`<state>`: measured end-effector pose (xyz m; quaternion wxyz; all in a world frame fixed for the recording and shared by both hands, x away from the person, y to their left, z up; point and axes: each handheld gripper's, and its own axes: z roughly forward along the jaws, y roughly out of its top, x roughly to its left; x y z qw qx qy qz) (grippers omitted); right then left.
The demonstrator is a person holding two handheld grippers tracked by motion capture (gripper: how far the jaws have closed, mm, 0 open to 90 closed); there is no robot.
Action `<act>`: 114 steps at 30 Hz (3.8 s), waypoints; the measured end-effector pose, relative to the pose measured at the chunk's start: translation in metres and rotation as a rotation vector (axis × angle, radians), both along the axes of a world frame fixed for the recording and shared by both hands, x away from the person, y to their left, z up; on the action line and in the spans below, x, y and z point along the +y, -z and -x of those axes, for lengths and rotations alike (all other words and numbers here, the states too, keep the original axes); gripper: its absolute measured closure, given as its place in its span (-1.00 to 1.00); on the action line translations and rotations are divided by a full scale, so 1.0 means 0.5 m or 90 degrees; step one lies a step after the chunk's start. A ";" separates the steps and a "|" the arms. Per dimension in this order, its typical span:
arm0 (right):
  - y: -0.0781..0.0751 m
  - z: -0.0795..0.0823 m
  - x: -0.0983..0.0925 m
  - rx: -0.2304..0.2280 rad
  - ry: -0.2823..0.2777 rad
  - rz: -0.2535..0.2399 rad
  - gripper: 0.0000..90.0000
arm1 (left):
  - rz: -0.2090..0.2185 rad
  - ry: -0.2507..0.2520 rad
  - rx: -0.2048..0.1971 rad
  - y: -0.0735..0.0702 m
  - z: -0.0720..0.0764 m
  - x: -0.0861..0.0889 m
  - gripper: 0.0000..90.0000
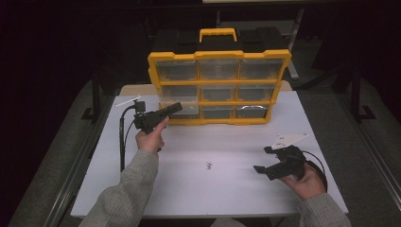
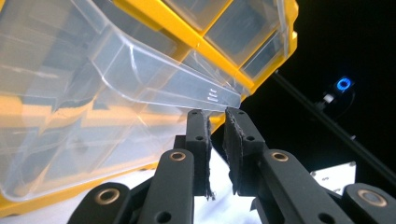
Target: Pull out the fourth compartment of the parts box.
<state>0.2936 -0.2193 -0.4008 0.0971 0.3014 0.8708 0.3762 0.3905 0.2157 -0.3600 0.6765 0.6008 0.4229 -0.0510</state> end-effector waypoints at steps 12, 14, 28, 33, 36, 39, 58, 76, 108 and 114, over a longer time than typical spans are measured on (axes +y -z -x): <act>0.000 0.001 0.003 0.000 -0.004 0.004 -0.60 | -0.112 0.024 -0.035 -0.030 0.031 0.014 0.62; 0.000 0.001 0.004 0.001 -0.004 0.004 -0.60 | -0.133 0.033 -0.047 -0.041 0.035 0.017 0.60; 0.000 0.000 0.008 0.004 -0.010 0.007 -0.60 | -0.304 0.094 -0.134 -0.143 0.024 0.003 0.40; 0.001 0.001 0.007 0.004 -0.010 0.006 -0.60 | -0.341 0.133 -0.161 -0.176 0.006 0.003 0.32; 0.001 -0.001 0.006 0.005 -0.013 0.006 -0.60 | -0.385 0.150 -0.176 -0.191 -0.006 0.000 0.29; 0.001 -0.002 0.007 0.004 -0.016 0.007 -0.60 | -0.430 0.177 -0.192 -0.203 -0.020 -0.005 0.25; 0.005 -0.005 0.003 0.011 -0.026 0.008 -0.60 | -0.595 0.297 -0.227 -0.205 -0.095 -0.063 0.20; 0.007 -0.004 0.008 0.014 -0.032 0.009 -0.60 | -0.653 0.332 -0.227 -0.187 -0.109 -0.074 0.51; 0.007 -0.001 0.009 0.009 -0.039 0.011 -0.60 | -0.645 0.402 -0.228 -0.194 -0.076 -0.067 0.60; 0.007 -0.001 0.010 0.012 -0.037 0.010 -0.60 | -0.643 0.414 -0.232 -0.198 -0.067 -0.069 0.61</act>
